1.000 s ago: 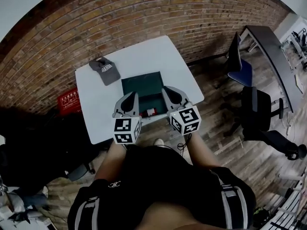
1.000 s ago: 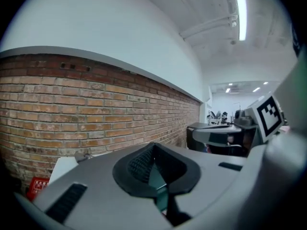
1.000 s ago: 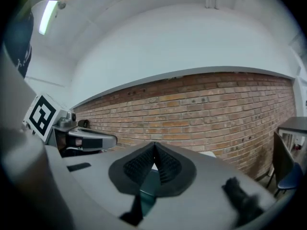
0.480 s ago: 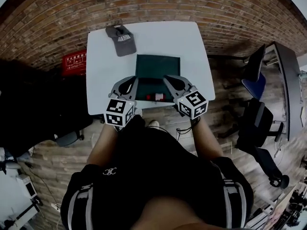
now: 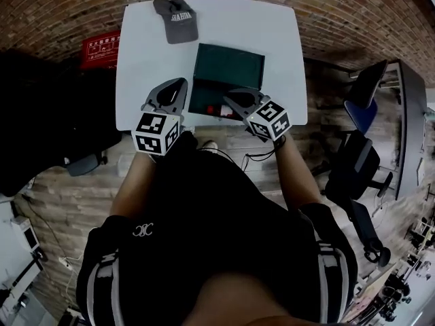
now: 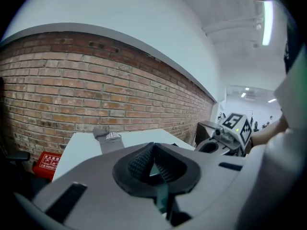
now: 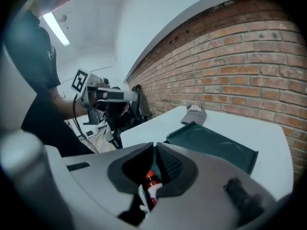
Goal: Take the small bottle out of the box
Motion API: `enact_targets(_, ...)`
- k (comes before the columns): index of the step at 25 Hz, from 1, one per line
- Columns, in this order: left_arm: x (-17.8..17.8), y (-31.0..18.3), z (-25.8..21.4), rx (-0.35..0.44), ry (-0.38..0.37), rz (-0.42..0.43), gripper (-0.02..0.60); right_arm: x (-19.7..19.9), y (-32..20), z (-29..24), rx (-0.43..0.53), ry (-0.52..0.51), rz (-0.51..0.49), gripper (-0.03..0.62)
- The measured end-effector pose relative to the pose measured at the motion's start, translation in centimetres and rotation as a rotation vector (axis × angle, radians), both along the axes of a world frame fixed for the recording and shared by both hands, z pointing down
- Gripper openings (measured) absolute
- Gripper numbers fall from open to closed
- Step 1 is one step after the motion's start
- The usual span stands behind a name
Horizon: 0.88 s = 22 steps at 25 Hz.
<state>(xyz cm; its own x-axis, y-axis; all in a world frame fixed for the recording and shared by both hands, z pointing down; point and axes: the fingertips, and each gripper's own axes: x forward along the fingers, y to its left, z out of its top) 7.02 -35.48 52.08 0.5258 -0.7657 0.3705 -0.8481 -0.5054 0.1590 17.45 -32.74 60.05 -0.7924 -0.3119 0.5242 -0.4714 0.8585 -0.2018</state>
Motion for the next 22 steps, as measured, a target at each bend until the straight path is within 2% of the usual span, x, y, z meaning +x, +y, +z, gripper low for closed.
enact_targets(5,-0.8,0.1,0.6,-0.025,0.007,0.0,0.012,-0.4,1.6,4.7,-0.058,0.194,-0.153,0.041)
enact_targets(8,-1.3,-0.2,0.6,-0.026,0.01,0.0,0.012,-0.6,2.2,7.2,-0.105,0.307,-0.236,0.123)
enact_targets(11,-1.5,-0.3,0.7,-0.027,0.01,0.005,0.012,-0.5,2.7,8.6,-0.123,0.394,-0.296,0.129)
enact_targets(18,-1.8,-0.9,0.5,-0.027,0.011,0.005,0.012,0.4,2.8,11.3,-0.146,0.515,-0.363,0.132)
enact_targets(22,-1.7,-1.3,0.5,-0.025,0.011,0.01,0.012,0.7,3.4,12.0,-0.214,0.548,-0.381,0.132)
